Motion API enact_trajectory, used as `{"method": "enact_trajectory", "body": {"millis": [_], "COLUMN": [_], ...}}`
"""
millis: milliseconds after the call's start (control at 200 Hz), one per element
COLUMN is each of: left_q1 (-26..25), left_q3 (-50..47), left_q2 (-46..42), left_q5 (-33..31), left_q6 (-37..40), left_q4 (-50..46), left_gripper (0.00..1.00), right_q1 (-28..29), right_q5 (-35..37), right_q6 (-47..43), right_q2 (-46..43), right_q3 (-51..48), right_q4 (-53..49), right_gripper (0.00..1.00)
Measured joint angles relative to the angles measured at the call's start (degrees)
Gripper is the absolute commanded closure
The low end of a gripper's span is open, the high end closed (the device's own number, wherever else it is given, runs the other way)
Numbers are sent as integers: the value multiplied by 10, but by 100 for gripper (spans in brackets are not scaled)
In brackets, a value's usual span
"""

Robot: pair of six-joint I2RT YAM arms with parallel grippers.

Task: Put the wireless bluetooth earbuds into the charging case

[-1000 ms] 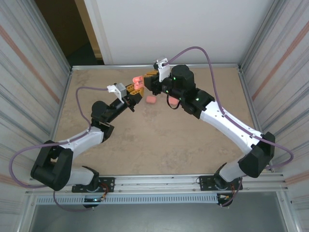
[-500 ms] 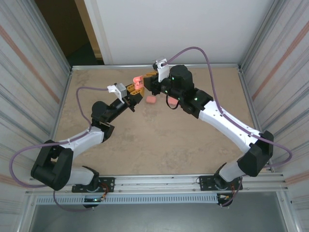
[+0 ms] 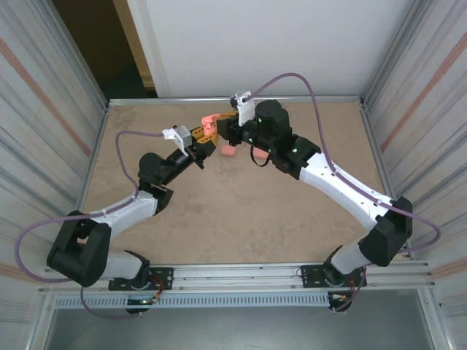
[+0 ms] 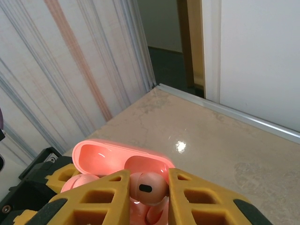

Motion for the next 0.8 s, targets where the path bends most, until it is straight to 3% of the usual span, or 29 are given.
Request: {"method": "enact_trajectory", "body": {"millis": [436,802], "left_q1": [0,0], "left_q3": [0,0], "left_q2": [2,10], "left_q5": [4,6], "left_q6": [0,-2], "left_q4": [2,25], "left_gripper": [100,100], "right_q1": [-1,-20], "right_q5": [-9,-47], "right_q6": [17,35], "right_q2": [-2,-27], "right_q3": [-5,-1], "right_q4": [-5,-16], "right_gripper": [64,41]}}
